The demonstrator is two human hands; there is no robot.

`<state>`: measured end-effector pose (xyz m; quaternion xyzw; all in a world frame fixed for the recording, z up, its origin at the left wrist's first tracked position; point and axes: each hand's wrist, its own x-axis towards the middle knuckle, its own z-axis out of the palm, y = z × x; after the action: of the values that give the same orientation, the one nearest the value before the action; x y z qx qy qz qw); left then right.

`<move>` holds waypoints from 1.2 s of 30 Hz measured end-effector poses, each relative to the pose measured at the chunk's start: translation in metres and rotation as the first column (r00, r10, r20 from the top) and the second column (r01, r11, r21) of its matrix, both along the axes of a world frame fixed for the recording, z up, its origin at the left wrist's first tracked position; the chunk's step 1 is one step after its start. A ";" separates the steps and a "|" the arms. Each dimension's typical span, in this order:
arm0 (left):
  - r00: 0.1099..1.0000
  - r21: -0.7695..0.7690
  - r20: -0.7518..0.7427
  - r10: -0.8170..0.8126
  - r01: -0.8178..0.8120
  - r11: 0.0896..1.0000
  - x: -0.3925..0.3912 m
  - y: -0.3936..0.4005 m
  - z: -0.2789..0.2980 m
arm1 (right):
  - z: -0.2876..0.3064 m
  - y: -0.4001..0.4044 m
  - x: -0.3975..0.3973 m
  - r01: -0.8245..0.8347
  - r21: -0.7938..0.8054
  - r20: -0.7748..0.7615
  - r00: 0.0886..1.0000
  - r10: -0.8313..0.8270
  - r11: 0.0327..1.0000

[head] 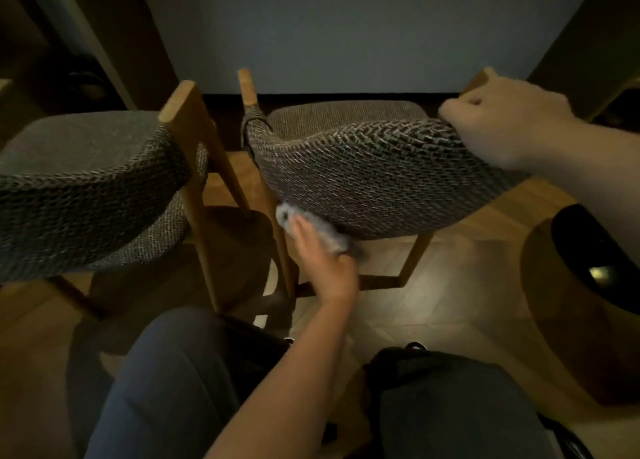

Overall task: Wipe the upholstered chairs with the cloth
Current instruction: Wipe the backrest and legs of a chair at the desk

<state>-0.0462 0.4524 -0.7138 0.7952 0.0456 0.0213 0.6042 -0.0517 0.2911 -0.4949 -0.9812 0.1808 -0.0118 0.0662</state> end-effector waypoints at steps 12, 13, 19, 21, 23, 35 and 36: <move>0.723 0.071 0.686 -0.083 0.047 0.996 0.003 -0.002 0.075 | 0.004 0.009 -0.005 0.007 -0.018 0.063 0.998 -0.006 1.000; 0.721 0.108 0.687 -0.096 0.030 0.994 0.007 -0.003 0.067 | 0.004 0.009 -0.006 0.015 -0.021 0.058 0.998 -0.014 1.000; 0.922 0.173 0.346 -0.173 0.118 0.978 0.000 0.000 0.006 | 0.000 0.004 -0.002 0.017 -0.054 0.064 0.998 -0.014 0.998; 0.999 -0.062 -0.011 -0.047 0.046 0.997 -0.010 0.002 -0.007 | 0.001 0.003 -0.002 0.018 -0.041 0.062 0.998 -0.015 0.999; 0.946 -0.200 -0.283 0.162 -0.223 0.954 -0.014 0.007 -0.008 | 0.000 0.001 -0.003 0.010 -0.043 0.065 0.998 -0.007 0.999; 0.705 0.170 0.698 -0.125 0.006 0.985 0.003 -0.019 0.039 | 0.002 0.005 -0.007 0.004 -0.004 0.075 0.997 -0.003 1.000; 0.715 0.234 0.684 -0.147 -0.025 0.972 0.002 -0.020 0.024 | 0.002 0.006 -0.007 0.008 0.001 0.081 0.997 -0.008 1.000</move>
<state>-0.0442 0.4319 -0.6896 0.7929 -0.2143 0.3039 0.4827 -0.0584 0.2970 -0.4926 -0.9792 0.1817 -0.0516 0.0736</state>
